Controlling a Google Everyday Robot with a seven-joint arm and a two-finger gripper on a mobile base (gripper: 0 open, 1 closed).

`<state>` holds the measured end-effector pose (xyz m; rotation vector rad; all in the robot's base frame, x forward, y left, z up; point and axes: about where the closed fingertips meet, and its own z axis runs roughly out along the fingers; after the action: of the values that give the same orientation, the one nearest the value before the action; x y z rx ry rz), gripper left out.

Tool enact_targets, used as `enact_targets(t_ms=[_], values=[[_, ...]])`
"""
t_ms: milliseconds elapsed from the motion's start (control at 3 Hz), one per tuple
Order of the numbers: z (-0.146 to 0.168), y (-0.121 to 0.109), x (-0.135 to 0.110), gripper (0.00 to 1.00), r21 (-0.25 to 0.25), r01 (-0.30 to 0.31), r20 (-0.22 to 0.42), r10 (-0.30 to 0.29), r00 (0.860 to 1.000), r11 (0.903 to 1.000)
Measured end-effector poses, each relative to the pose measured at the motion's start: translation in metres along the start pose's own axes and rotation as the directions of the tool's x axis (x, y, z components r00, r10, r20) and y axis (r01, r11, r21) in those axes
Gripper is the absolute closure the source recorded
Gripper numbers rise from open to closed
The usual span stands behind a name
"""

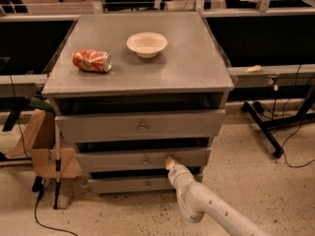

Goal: Close middle drawer

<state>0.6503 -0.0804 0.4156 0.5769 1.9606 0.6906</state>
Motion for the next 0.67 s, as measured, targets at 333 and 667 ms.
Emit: enact_targets(t_ms=[333, 667], values=[[-0.0015, -0.0094, -0.0059, 1.00, 0.002, -0.019, 0.016, 0.019, 1.000, 0.9998], [-0.0033, -0.0147, -0.0092, 1.00, 0.004, -0.026, 0.023, 0.026, 0.999, 0.9997]])
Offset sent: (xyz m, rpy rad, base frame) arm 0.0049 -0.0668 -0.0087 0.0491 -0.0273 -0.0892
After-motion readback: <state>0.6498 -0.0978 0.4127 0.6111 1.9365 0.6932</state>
